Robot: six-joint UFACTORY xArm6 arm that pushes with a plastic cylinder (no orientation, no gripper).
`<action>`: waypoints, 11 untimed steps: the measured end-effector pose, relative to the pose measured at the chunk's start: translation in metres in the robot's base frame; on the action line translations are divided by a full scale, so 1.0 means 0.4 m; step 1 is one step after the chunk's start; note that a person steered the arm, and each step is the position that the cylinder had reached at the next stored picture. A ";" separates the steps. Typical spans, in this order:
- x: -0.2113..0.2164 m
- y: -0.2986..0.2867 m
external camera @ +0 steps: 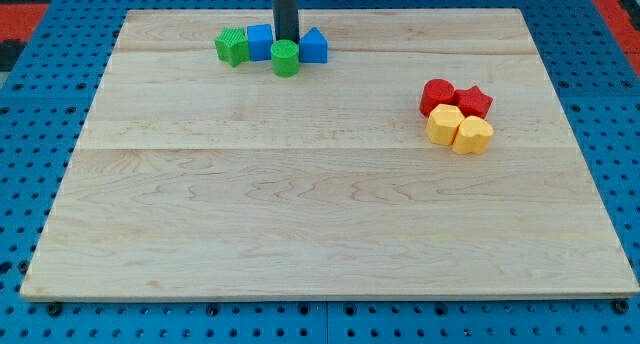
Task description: Separate both the blue blocks from the green blocks
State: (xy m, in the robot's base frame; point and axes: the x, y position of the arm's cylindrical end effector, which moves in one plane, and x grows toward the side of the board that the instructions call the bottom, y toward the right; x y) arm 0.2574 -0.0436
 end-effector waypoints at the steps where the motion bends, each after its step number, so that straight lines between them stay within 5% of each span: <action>1: -0.004 0.097; 3: 0.065 0.118; 5: 0.070 -0.089; 7: 0.003 -0.043; 8: -0.124 0.107; 9: -0.163 -0.120; 10: -0.152 -0.195; 11: -0.014 -0.057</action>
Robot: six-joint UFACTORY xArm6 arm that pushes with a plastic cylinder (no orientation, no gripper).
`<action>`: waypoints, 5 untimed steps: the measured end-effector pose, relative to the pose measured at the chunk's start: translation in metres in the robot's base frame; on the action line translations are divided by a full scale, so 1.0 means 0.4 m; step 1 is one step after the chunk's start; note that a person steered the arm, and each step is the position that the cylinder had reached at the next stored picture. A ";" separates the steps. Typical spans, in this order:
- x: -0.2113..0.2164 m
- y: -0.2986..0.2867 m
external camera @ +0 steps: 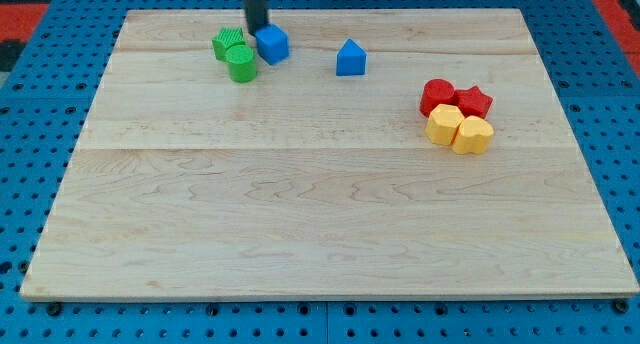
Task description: Separate both the blue blocks from the green blocks
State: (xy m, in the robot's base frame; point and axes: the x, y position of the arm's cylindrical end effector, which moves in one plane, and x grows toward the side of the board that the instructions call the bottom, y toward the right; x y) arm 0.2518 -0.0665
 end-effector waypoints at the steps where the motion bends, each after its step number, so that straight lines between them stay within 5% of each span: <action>1: 0.016 0.145; 3: -0.033 -0.046; 4: 0.144 0.029; 5: 0.179 0.057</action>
State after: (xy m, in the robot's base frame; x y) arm 0.3234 -0.0439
